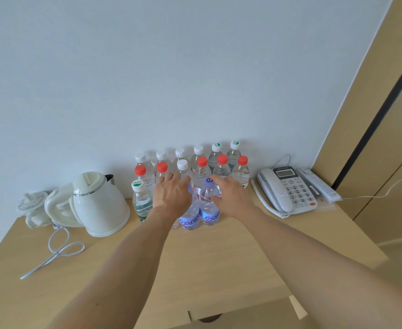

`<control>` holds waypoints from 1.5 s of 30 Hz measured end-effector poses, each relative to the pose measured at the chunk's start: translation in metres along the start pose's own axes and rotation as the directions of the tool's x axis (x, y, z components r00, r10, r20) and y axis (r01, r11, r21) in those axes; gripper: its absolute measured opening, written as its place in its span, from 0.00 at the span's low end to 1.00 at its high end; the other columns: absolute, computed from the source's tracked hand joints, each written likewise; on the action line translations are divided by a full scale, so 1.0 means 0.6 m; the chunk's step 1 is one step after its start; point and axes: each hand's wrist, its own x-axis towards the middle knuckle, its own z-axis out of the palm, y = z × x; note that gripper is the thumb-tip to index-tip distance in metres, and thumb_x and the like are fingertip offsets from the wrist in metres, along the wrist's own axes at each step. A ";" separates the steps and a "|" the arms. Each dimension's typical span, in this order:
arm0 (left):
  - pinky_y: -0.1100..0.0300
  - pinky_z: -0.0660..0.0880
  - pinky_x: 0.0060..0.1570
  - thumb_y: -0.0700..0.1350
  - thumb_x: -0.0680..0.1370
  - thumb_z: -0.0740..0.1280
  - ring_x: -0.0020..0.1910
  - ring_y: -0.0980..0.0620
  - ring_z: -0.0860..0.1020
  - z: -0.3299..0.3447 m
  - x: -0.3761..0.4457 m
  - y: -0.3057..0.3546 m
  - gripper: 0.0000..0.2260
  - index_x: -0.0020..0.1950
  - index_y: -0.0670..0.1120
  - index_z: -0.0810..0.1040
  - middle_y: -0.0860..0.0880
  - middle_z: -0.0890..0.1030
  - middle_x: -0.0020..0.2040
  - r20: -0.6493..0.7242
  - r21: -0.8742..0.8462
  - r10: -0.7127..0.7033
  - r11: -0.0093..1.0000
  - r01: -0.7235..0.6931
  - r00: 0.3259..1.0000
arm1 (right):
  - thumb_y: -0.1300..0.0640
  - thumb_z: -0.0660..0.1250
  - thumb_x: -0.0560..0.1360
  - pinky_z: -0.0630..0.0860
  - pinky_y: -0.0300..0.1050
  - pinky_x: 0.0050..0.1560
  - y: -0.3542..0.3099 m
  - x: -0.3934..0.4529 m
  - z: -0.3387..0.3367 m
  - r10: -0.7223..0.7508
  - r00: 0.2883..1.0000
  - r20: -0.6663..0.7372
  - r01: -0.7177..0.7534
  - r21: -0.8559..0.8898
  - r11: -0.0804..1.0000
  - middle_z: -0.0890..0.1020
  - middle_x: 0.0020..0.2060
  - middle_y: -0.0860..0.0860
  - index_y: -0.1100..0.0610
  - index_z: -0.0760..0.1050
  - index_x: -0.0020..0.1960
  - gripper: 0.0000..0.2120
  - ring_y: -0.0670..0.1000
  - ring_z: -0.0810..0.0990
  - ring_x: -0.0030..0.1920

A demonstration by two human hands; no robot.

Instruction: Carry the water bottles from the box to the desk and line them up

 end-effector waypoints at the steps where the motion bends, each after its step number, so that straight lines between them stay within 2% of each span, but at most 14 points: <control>1: 0.52 0.65 0.63 0.47 0.80 0.58 0.62 0.44 0.71 -0.008 0.002 0.003 0.15 0.65 0.50 0.75 0.47 0.76 0.61 0.006 0.000 -0.004 1.000 0.004 1.000 | 0.50 0.65 0.79 0.75 0.55 0.59 0.003 -0.003 -0.005 0.007 1.000 -0.006 -0.007 0.004 1.000 0.74 0.63 0.57 0.48 0.64 0.76 0.26 0.60 0.73 0.64; 5: 0.50 0.65 0.66 0.54 0.84 0.54 0.66 0.45 0.70 -0.046 0.009 0.029 0.18 0.69 0.51 0.73 0.48 0.76 0.65 0.032 0.014 0.006 1.000 -0.006 0.999 | 0.50 0.62 0.81 0.75 0.55 0.59 0.027 -0.026 -0.036 0.038 0.998 -0.052 -0.039 -0.005 0.999 0.77 0.61 0.59 0.51 0.69 0.73 0.21 0.62 0.75 0.62; 9: 0.49 0.65 0.67 0.55 0.84 0.53 0.68 0.45 0.70 -0.080 0.010 0.099 0.19 0.70 0.51 0.74 0.48 0.75 0.67 0.077 0.023 0.039 0.999 -0.041 0.996 | 0.48 0.60 0.81 0.75 0.54 0.59 0.071 -0.070 -0.080 0.100 0.992 -0.077 -0.103 -0.036 0.994 0.77 0.61 0.60 0.51 0.71 0.71 0.20 0.63 0.75 0.62; 17: 0.47 0.62 0.69 0.53 0.84 0.53 0.71 0.44 0.68 -0.107 -0.019 0.309 0.20 0.73 0.51 0.71 0.47 0.73 0.71 0.153 0.013 0.152 0.988 -0.156 0.976 | 0.44 0.57 0.82 0.72 0.56 0.64 0.217 -0.192 -0.169 0.270 0.961 -0.054 -0.275 -0.122 0.954 0.74 0.67 0.59 0.52 0.67 0.73 0.23 0.62 0.73 0.67; 23: 0.47 0.64 0.67 0.53 0.84 0.52 0.69 0.44 0.69 -0.105 -0.059 0.509 0.18 0.70 0.51 0.72 0.46 0.74 0.70 0.168 -0.022 0.336 0.941 -0.337 0.927 | 0.44 0.57 0.81 0.74 0.52 0.59 0.358 -0.319 -0.222 0.439 0.894 -0.085 -0.446 -0.091 0.890 0.77 0.65 0.56 0.50 0.69 0.71 0.20 0.60 0.75 0.65; 27: 0.47 0.63 0.69 0.54 0.84 0.50 0.71 0.43 0.68 -0.097 -0.096 0.650 0.21 0.75 0.51 0.70 0.47 0.72 0.72 0.180 -0.038 0.463 0.885 -0.464 0.868 | 0.41 0.59 0.80 0.74 0.53 0.62 0.453 -0.429 -0.253 0.588 0.803 -0.104 -0.594 -0.056 0.802 0.78 0.66 0.54 0.48 0.69 0.71 0.22 0.59 0.75 0.66; 31: 0.46 0.65 0.68 0.53 0.84 0.50 0.69 0.43 0.70 -0.098 -0.141 0.794 0.20 0.70 0.49 0.73 0.45 0.75 0.68 0.179 -0.071 0.589 0.807 -0.587 0.788 | 0.40 0.58 0.80 0.72 0.53 0.66 0.542 -0.560 -0.281 0.727 0.678 -0.110 -0.733 -0.030 0.680 0.75 0.69 0.55 0.46 0.67 0.74 0.24 0.59 0.73 0.69; 34: 0.46 0.64 0.69 0.53 0.84 0.49 0.71 0.43 0.69 -0.100 -0.184 0.897 0.20 0.71 0.51 0.72 0.46 0.74 0.70 0.186 -0.107 0.672 0.739 -0.665 0.717 | 0.42 0.59 0.80 0.72 0.54 0.67 0.593 -0.664 -0.298 0.800 0.583 -0.143 -0.805 0.027 0.592 0.75 0.69 0.56 0.48 0.67 0.74 0.24 0.60 0.73 0.69; 38: 0.46 0.61 0.73 0.54 0.85 0.49 0.76 0.44 0.64 -0.106 -0.249 1.020 0.22 0.77 0.51 0.67 0.47 0.69 0.75 0.184 -0.136 0.783 0.619 -0.774 0.594 | 0.44 0.60 0.80 0.73 0.54 0.66 0.637 -0.791 -0.315 0.873 0.448 -0.191 -0.879 0.086 0.469 0.76 0.66 0.58 0.50 0.69 0.73 0.23 0.60 0.74 0.68; 43: 0.48 0.63 0.72 0.55 0.85 0.50 0.74 0.45 0.67 -0.113 -0.323 1.150 0.22 0.76 0.51 0.68 0.47 0.70 0.75 0.151 -0.143 0.895 0.441 -0.886 0.420 | 0.42 0.58 0.81 0.72 0.53 0.65 0.678 -0.923 -0.327 0.943 0.266 -0.198 -0.949 0.120 0.293 0.75 0.69 0.55 0.49 0.67 0.74 0.24 0.58 0.72 0.70; 45: 0.49 0.62 0.72 0.56 0.85 0.51 0.74 0.45 0.67 -0.113 -0.347 1.197 0.22 0.76 0.52 0.68 0.47 0.70 0.75 0.155 -0.133 0.916 0.391 -0.911 0.371 | 0.41 0.57 0.81 0.71 0.53 0.66 0.697 -0.967 -0.331 0.963 0.198 -0.182 -0.966 0.127 0.223 0.74 0.70 0.55 0.50 0.66 0.74 0.24 0.58 0.71 0.71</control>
